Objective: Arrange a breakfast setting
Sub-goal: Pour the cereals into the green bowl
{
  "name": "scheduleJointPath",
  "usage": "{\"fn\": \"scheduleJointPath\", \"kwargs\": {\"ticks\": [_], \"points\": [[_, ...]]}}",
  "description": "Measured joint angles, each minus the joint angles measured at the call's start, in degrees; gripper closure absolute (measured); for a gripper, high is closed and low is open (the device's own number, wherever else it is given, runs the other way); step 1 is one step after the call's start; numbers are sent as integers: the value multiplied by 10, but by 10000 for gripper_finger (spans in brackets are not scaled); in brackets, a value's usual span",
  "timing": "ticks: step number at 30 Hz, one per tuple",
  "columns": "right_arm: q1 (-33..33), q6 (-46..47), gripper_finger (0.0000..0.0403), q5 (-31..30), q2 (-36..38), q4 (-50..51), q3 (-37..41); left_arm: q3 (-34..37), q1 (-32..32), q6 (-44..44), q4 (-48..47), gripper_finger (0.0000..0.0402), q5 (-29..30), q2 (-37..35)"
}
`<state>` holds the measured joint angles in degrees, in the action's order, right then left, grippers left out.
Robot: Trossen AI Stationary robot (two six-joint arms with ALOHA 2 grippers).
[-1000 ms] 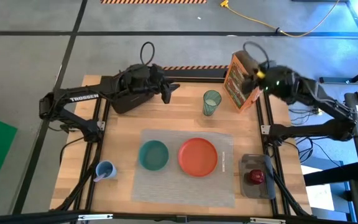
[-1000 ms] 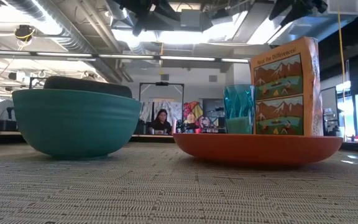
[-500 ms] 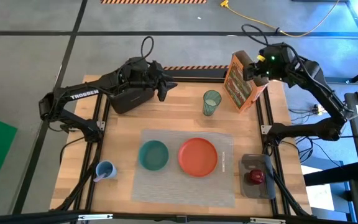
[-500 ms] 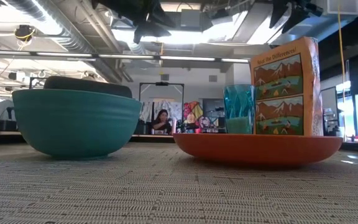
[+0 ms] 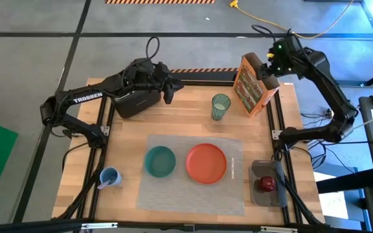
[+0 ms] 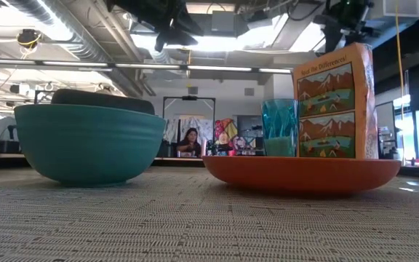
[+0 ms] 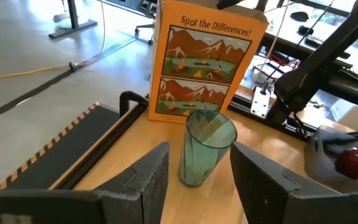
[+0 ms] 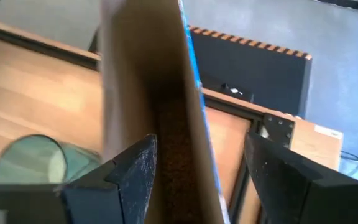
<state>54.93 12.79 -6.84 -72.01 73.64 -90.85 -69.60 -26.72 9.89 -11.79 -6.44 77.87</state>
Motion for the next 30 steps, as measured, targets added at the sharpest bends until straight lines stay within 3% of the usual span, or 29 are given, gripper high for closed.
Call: {"fn": "scheduleJointPath", "kwargs": {"ticks": [4,7,16,22,30], "points": [[3,-15,184,9,-15,7,0,0,0,0,-12,236,0,0],[2,-22,218,8,-28,18,0,0,0,0,-20,236,1,0],[2,-56,386,0,-60,18,1,0,1,2,-31,237,13,0],[2,-90,401,-19,-42,10,-6,0,8,15,-34,237,43,0],[2,-131,402,-38,-3,-6,-110,0,9,0,-27,237,41,0]]}}
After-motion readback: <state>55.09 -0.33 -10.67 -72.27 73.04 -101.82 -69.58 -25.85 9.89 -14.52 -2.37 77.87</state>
